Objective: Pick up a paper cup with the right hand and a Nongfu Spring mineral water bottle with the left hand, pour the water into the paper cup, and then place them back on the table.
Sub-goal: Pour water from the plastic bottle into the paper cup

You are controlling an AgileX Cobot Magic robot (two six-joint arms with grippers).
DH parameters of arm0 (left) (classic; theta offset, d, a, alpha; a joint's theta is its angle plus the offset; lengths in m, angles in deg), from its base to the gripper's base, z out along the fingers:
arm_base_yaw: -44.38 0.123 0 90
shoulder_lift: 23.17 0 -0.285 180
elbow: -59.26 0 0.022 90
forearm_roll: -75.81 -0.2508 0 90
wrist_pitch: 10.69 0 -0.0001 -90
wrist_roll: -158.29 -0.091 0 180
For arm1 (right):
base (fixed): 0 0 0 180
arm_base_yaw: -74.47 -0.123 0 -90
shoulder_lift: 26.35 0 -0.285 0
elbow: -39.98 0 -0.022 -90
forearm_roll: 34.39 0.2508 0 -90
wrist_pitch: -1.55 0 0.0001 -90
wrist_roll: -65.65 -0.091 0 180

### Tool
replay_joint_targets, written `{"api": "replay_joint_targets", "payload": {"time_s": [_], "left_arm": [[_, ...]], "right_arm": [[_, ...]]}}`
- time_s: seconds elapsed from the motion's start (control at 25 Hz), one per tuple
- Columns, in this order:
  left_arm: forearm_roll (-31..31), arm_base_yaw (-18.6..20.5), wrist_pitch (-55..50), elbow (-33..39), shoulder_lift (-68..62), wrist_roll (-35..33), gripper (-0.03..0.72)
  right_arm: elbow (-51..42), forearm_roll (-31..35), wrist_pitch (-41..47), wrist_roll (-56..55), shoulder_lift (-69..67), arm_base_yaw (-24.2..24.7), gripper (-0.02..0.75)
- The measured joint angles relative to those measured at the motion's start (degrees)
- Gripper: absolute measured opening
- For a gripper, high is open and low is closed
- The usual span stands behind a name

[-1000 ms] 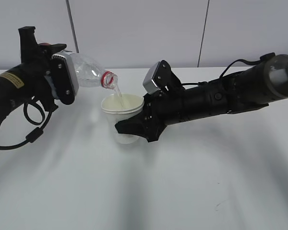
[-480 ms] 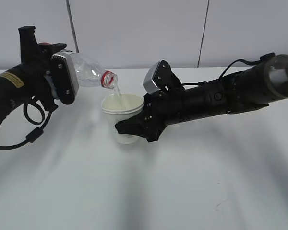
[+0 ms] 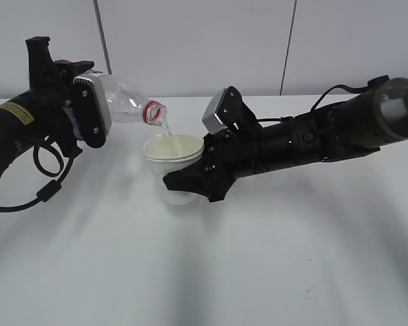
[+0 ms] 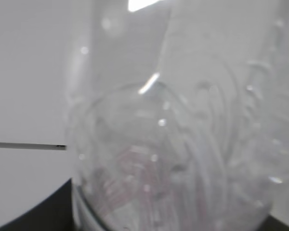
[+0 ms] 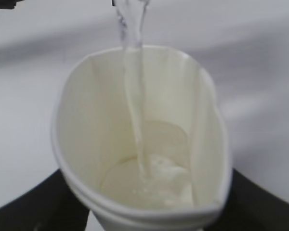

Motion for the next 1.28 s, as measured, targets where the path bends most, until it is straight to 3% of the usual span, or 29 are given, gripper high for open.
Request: {"api": "replay_joint_targets", "payload": {"time_s": [1.28], "left_arm": [[0.00,0.00,0.02,0.00,0.00,-0.14,0.364]], "right_arm": [[0.00,0.00,0.00,0.00,0.00,0.00,0.453]]}}
